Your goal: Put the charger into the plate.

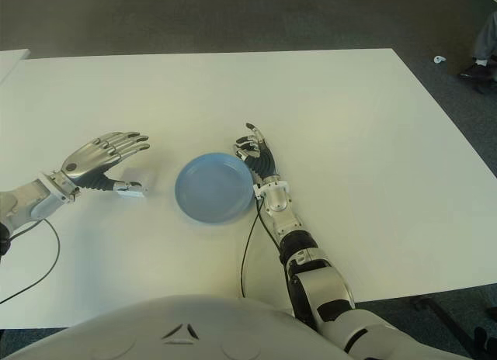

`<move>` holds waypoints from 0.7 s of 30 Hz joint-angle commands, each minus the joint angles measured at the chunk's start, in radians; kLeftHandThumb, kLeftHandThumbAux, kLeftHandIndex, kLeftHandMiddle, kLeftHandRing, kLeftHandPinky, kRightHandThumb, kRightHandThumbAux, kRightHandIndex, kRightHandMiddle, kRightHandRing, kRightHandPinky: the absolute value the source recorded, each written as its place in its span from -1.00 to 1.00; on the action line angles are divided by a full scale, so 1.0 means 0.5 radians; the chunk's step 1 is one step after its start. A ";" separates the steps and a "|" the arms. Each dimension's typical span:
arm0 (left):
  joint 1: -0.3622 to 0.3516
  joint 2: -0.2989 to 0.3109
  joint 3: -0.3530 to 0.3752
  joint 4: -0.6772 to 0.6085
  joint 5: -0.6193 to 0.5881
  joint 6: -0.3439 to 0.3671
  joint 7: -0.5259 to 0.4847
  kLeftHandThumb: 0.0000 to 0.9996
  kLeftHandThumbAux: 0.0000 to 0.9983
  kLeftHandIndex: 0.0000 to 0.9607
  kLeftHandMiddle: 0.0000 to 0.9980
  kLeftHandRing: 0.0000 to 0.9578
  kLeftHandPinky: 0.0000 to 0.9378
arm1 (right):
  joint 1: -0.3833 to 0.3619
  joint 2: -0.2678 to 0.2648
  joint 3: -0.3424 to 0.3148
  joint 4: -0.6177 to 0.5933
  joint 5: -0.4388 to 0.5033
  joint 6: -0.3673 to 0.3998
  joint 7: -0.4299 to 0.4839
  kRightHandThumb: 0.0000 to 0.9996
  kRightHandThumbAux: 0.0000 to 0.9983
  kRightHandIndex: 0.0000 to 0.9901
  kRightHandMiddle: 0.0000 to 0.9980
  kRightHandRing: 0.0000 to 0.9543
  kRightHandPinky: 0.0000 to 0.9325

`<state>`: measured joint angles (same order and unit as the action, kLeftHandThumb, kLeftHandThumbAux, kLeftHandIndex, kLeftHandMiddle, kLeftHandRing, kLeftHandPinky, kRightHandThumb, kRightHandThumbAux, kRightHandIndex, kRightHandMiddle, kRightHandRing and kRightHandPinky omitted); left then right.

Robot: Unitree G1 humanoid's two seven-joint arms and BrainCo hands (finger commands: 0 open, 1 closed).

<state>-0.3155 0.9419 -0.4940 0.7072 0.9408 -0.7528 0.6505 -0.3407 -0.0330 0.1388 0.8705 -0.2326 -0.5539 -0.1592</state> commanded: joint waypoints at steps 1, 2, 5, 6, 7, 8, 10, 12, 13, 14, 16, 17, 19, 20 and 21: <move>0.033 0.008 0.020 -0.020 0.003 0.006 -0.058 -0.50 -0.65 -1.00 -1.00 -1.00 -1.00 | 0.101 -0.004 0.016 0.107 -0.017 0.070 0.014 -1.00 0.27 -0.81 -0.21 -0.15 -0.38; 0.034 0.008 0.024 -0.022 0.004 0.004 -0.061 -0.50 -0.65 -1.00 -1.00 -1.00 -1.00 | 0.100 -0.005 0.016 0.107 -0.017 0.070 0.014 -1.00 0.27 -0.81 -0.21 -0.15 -0.38; 0.030 0.010 0.033 -0.014 -0.014 -0.020 -0.100 -0.50 -0.65 -1.00 -1.00 -1.00 -1.00 | 0.098 -0.008 0.017 0.108 -0.019 0.065 0.013 -1.00 0.28 -0.80 -0.21 -0.15 -0.38; 0.028 0.010 0.036 -0.011 -0.022 -0.029 -0.116 -0.49 -0.65 -1.00 -1.00 -1.00 -1.00 | 0.098 -0.009 0.017 0.108 -0.019 0.064 0.014 -1.00 0.29 -0.80 -0.21 -0.15 -0.39; 0.021 0.012 0.035 0.001 -0.034 -0.049 -0.143 -0.49 -0.65 -1.00 -1.00 -1.00 -1.00 | 0.098 -0.010 0.017 0.109 -0.018 0.063 0.016 -1.00 0.29 -0.80 -0.21 -0.15 -0.39; 0.016 0.013 0.036 0.008 -0.043 -0.064 -0.164 -0.48 -0.65 -1.00 -1.00 -1.00 -1.00 | 0.098 -0.011 0.017 0.109 -0.017 0.062 0.018 -1.00 0.29 -0.81 -0.21 -0.15 -0.40; 0.001 0.016 0.033 0.030 -0.047 -0.091 -0.190 -0.47 -0.65 -1.00 -1.00 -1.00 -1.00 | 0.098 -0.011 0.017 0.108 -0.017 0.061 0.019 -1.00 0.29 -0.81 -0.20 -0.15 -0.42; -0.046 0.011 0.010 0.113 -0.020 -0.133 -0.182 -0.46 -0.65 -1.00 -1.00 -1.00 -1.00 | 0.099 -0.012 0.019 0.108 -0.020 0.060 0.016 -1.00 0.28 -0.82 -0.20 -0.15 -0.43; -0.083 0.004 -0.012 0.176 0.008 -0.159 -0.162 -0.46 -0.65 -1.00 -1.00 -1.00 -1.00 | 0.099 -0.013 0.021 0.108 -0.023 0.060 0.016 -1.00 0.28 -0.82 -0.20 -0.15 -0.43; -0.110 -0.002 -0.028 0.221 0.028 -0.179 -0.147 -0.45 -0.66 -1.00 -1.00 -1.00 -1.00 | 0.100 -0.014 0.022 0.108 -0.025 0.060 0.016 -1.00 0.27 -0.82 -0.20 -0.15 -0.43; -0.153 -0.008 -0.058 0.285 0.065 -0.221 -0.120 -0.43 -0.66 -1.00 -1.00 -1.00 -1.00 | 0.099 -0.015 0.025 0.111 -0.030 0.059 0.015 -1.00 0.26 -0.83 -0.21 -0.15 -0.42; -0.166 -0.011 -0.066 0.303 0.076 -0.234 -0.111 -0.43 -0.66 -1.00 -1.00 -1.00 -1.00 | 0.099 -0.016 0.026 0.113 -0.030 0.059 0.014 -1.00 0.26 -0.83 -0.21 -0.15 -0.42; -0.195 -0.016 -0.087 0.342 0.102 -0.264 -0.097 -0.41 -0.66 -1.00 -1.00 -1.00 -1.00 | 0.098 -0.016 0.027 0.116 -0.032 0.056 0.013 -1.00 0.25 -0.83 -0.21 -0.16 -0.42; -0.206 -0.018 -0.096 0.358 0.111 -0.273 -0.090 -0.41 -0.66 -1.00 -1.00 -1.00 -1.00 | 0.097 -0.016 0.027 0.117 -0.033 0.055 0.013 -1.00 0.25 -0.83 -0.21 -0.16 -0.42; -0.223 -0.022 -0.110 0.383 0.123 -0.281 -0.087 -0.40 -0.66 -1.00 -1.00 -1.00 -1.00 | 0.097 -0.016 0.027 0.119 -0.033 0.052 0.013 -1.00 0.25 -0.83 -0.22 -0.16 -0.42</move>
<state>-0.4029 0.9415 -0.5240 0.8658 0.9733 -0.8715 0.5934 -0.3441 -0.0396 0.1446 0.8749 -0.2415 -0.5556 -0.1582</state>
